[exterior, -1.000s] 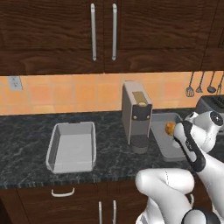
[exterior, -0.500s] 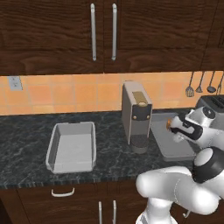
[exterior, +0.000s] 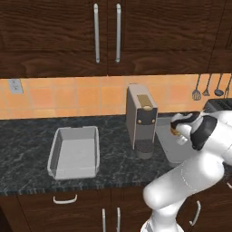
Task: Place one lime and one chicken drumstick in each tupperware on the nearby counter, to pack two identical lunches.
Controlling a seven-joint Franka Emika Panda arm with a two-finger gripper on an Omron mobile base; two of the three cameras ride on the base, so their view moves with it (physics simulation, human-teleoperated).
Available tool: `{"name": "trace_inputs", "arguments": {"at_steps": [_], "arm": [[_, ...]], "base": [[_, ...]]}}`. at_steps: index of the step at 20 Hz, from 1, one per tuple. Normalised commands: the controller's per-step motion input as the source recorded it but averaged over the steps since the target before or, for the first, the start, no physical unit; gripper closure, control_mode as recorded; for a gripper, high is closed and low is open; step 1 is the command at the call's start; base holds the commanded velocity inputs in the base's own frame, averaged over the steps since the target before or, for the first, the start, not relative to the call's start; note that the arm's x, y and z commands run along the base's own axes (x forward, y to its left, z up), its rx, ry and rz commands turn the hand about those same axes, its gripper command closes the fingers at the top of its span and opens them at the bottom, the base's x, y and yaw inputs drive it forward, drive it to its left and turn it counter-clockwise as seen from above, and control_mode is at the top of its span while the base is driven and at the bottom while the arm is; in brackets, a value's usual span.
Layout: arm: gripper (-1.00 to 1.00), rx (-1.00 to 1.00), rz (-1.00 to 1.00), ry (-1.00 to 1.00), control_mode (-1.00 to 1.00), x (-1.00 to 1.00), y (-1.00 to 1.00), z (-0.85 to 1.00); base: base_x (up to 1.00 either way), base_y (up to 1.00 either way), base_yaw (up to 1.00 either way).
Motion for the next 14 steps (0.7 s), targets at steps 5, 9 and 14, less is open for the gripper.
{"name": "trace_inputs", "arguments": {"at_steps": [5, 9, 14], "arm": [[1.0, 0.0, 0.0, 0.0, -1.0, 0.43, -0.15, -0.34], [1.0, 0.0, 0.0, 0.0, -1.0, 0.37, -0.23, -0.44], [1.0, 0.0, 0.03, -0.02, -1.0, 0.25, -0.32, -0.43]], "base": [[0.0, 0.0, 0.0], [0.0, 0.0, 0.0], [0.0, 0.0, 0.0]]}}
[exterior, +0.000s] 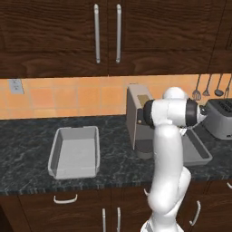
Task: Place one lime and one chicken drumstick in each tupperware on the nearby counter, to pack two identical lunches.
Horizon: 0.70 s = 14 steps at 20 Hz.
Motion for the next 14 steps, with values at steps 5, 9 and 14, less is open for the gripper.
{"name": "trace_inputs", "arguments": {"at_steps": [5, 9, 14], "arm": [[-1.0, -0.02, 0.08, -0.15, -1.0, -0.45, -0.01, 0.07], [-1.0, -0.1, 0.0, -0.21, -1.0, -0.88, 0.34, 0.85], [-1.0, -0.19, 0.0, -0.11, -1.0, -0.57, 0.73, 0.85]], "base": [[0.0, 0.0, 0.0], [0.0, 0.0, 0.0], [0.0, 0.0, 0.0]]}}
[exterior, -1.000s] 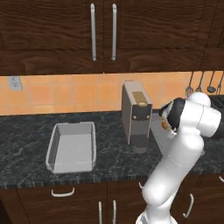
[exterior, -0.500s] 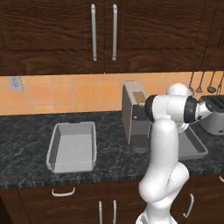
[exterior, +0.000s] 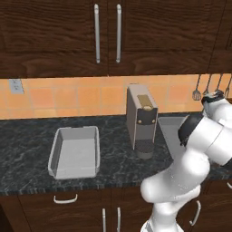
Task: Place one lime and one chicken drumstick in each tupperware on the nearby counter, to pack two identical lunches.
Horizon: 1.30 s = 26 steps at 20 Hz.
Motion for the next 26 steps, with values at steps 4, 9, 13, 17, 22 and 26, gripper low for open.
{"name": "trace_inputs", "arguments": {"at_steps": [4, 9, 13, 17, 22, 26], "arm": [[-1.0, -0.17, 0.0, -0.1, -1.0, -0.92, 0.53, 0.76], [-1.0, -0.09, -0.04, -0.07, -1.0, -0.71, 0.75, 0.6], [-1.0, 0.13, -0.24, 0.02, -1.0, -0.4, 0.46, 0.77], [-1.0, 0.23, -0.28, 0.07, -1.0, -0.68, 0.45, 0.29], [-1.0, 0.31, -0.44, 0.0, -1.0, -0.82, 0.45, 0.24], [-1.0, 0.25, -0.72, -0.13, -1.0, -0.31, 0.43, 0.45]], "base": [[0.0, 0.0, 0.0], [0.0, 0.0, 0.0], [0.0, 0.0, 0.0], [0.0, 0.0, 0.0], [0.0, 0.0, 0.0], [0.0, 0.0, 0.0]]}}
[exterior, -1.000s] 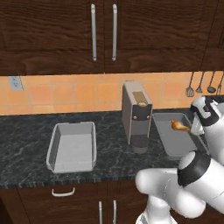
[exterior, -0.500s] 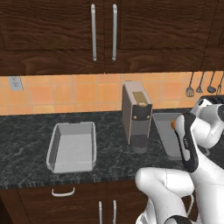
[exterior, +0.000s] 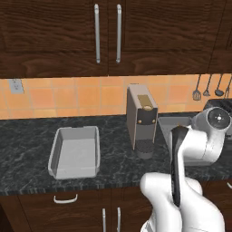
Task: Place one lime and one chicken drumstick in each tupperware on the nearby counter, to pack two identical lunches.
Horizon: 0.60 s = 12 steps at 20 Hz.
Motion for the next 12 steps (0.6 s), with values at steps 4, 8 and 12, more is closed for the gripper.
{"name": "trace_inputs", "arguments": {"at_steps": [4, 8, 12], "arm": [[-1.0, 0.41, -0.54, -0.12, -1.0, -0.37, 0.23, 0.56], [-1.0, 0.65, -0.16, -0.15, -1.0, -0.5, -0.01, 0.04], [-1.0, 0.34, 0.02, -0.13, -1.0, -0.32, 0.14, -0.44]], "base": [[0.0, 0.0, 0.0], [0.0, 0.0, 0.0], [0.0, 0.0, 0.0]]}}
